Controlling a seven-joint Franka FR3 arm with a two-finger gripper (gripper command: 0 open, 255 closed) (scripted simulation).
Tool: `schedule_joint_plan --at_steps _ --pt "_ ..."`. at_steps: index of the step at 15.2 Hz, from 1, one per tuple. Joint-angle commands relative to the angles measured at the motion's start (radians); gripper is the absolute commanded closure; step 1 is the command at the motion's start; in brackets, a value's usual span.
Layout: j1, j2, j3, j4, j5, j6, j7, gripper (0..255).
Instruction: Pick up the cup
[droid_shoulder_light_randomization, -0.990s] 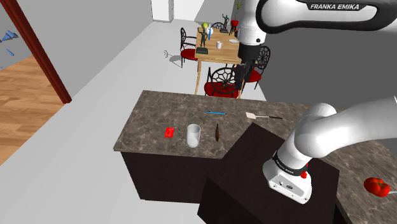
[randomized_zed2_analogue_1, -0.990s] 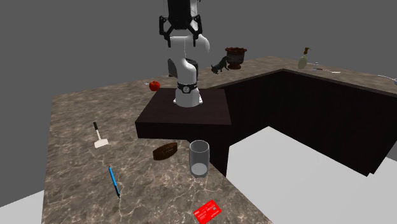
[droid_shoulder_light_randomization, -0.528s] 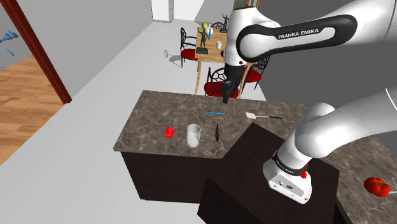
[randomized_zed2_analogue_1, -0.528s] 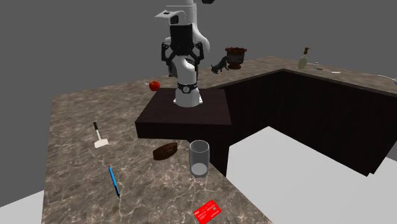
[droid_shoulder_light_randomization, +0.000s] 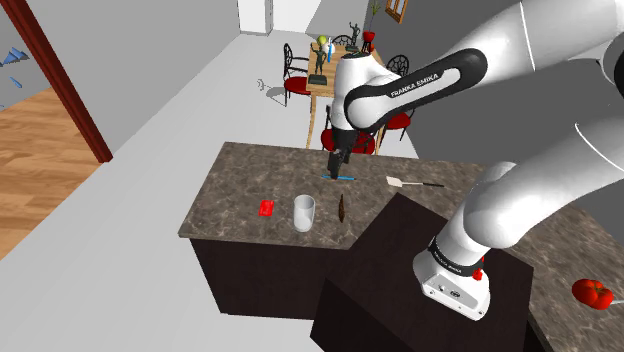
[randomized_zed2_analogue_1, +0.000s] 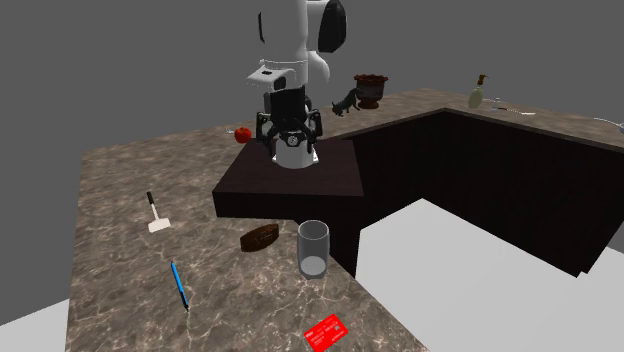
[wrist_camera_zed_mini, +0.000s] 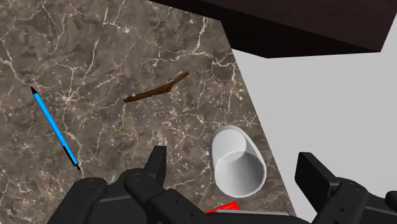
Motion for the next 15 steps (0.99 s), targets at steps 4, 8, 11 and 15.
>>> schedule_joint_plan --at_steps 4,8,11,15 --pt "0.005 0.207 0.014 0.023 -0.018 0.206 -0.006 0" --pt "0.007 0.376 0.02 0.07 -0.048 0.342 -0.003 0" --pt "0.012 0.504 0.019 0.122 -0.08 0.43 0.006 0" --pt "0.021 0.608 0.012 0.167 -0.108 0.496 0.016 0"
